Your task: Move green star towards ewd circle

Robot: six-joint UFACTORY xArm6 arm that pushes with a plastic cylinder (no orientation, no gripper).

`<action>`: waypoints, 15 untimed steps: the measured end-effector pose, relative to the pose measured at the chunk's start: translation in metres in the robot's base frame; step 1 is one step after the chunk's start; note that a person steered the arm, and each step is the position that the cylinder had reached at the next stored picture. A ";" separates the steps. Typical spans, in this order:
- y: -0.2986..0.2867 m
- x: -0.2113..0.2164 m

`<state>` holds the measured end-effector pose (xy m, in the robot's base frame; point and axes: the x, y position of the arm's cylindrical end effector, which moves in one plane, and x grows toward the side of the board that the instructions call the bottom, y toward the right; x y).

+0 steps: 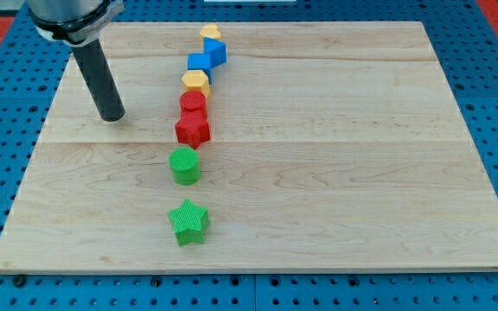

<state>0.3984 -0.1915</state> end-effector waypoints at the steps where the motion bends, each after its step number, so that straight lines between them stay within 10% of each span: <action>1: 0.000 0.000; 2: -0.007 0.013; 4: 0.027 0.220; 8: 0.240 0.180; 11: 0.092 0.207; 14: 0.229 0.110; 15: 0.233 0.138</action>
<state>0.5363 0.0417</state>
